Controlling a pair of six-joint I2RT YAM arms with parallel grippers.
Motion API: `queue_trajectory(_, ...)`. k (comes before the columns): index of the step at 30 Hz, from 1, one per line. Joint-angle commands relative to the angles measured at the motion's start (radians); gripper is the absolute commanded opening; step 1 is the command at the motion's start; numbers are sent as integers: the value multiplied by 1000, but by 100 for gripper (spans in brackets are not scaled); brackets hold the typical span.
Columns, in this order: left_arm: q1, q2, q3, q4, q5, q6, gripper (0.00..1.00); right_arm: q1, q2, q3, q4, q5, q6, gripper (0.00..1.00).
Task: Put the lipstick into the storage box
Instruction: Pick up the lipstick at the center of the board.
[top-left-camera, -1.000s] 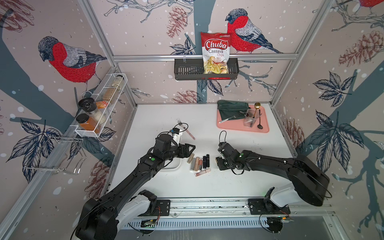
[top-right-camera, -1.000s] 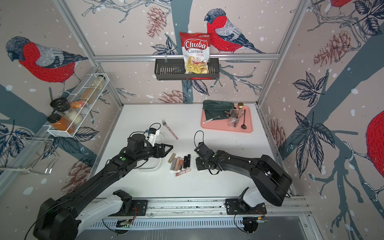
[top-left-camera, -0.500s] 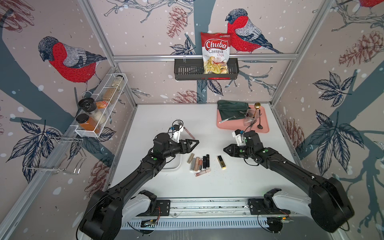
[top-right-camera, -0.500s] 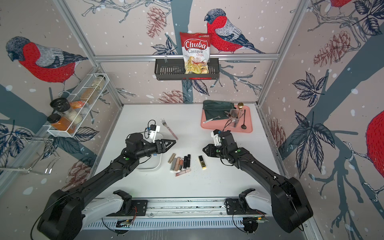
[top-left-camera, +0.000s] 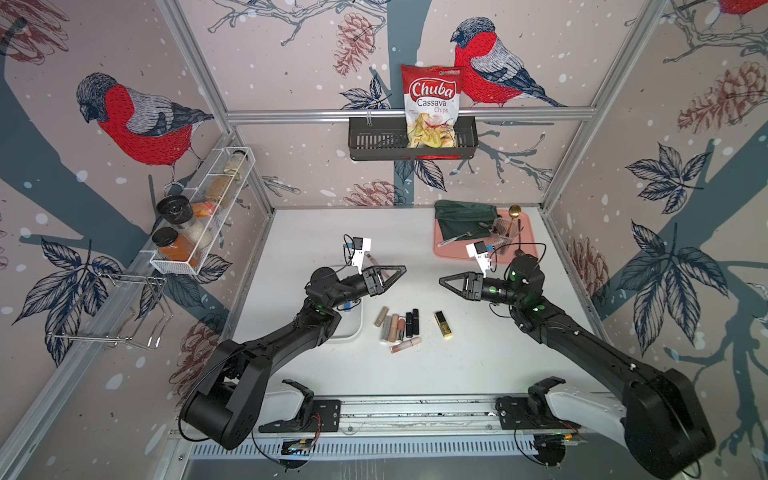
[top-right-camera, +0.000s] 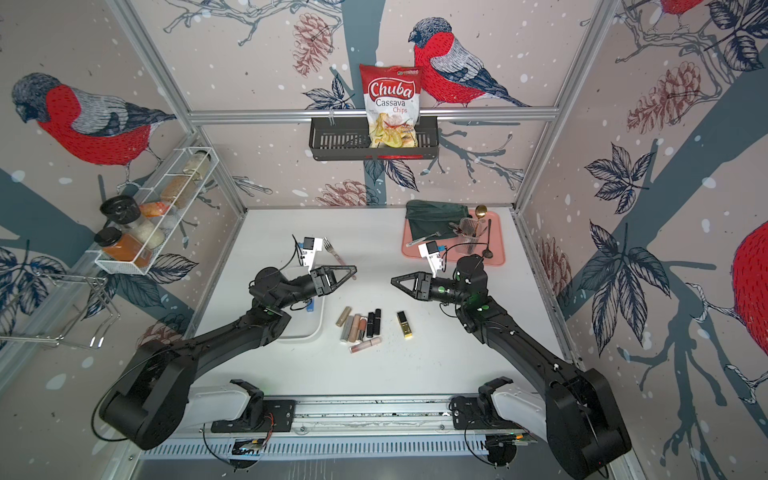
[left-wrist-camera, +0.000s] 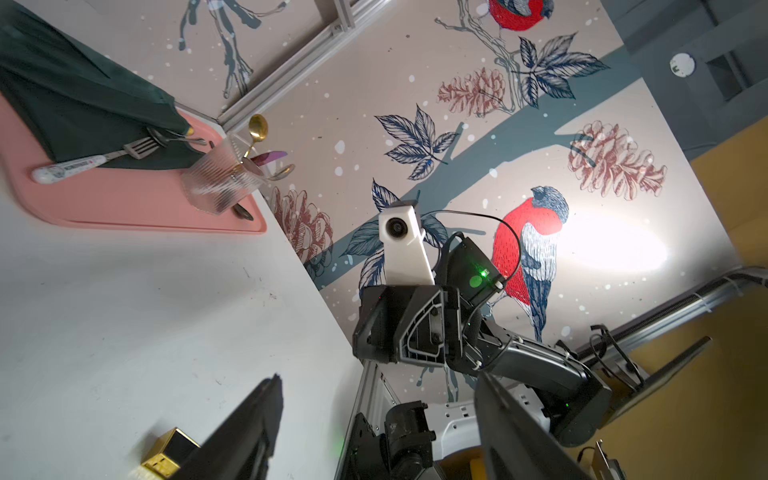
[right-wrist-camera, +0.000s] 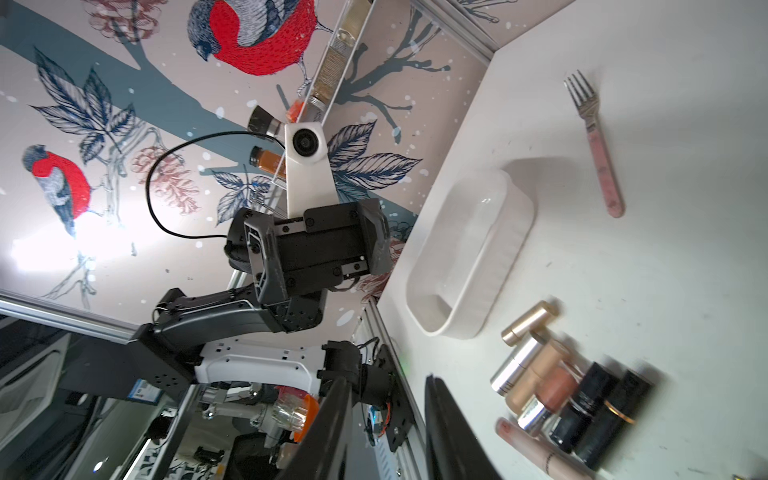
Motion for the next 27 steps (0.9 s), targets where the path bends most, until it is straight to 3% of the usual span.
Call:
queue_trajectory(1, -13, 1, 29, 42, -3, 20, 76, 25, 23, 9, 184, -55, 90, 34)
queue_trajectory(4, -19, -11, 46, -29, -12, 63, 76, 42, 44, 20, 186, -47, 82, 34)
queue_trajectory(6, -20, -30, 45, -86, -19, 92, 76, 34, 43, 73, -104, 17, -82, 35)
queue_trajectory(7, -20, -44, 42, -124, -26, 113, 76, 35, 41, 116, -306, 102, -205, 38)
queue_trajectory(9, -20, -84, 44, -240, -47, 182, 76, 64, 60, 191, -672, 390, -419, 53)
queue_trajectory(11, -20, -116, 49, -347, -70, 245, 76, 85, 97, 205, -834, 556, -487, 62)
queue_trajectory(16, -17, -143, 60, -455, -119, 305, 77, 215, 180, 164, -917, 834, -467, 72)
queue_trajectory(19, -18, -144, 54, -462, -127, 305, 77, 297, 263, 193, -950, 940, -445, 76)
queue_trajectory(27, -5, -182, 38, -499, -125, 315, 77, 382, 400, 225, -960, 1052, -425, 75)
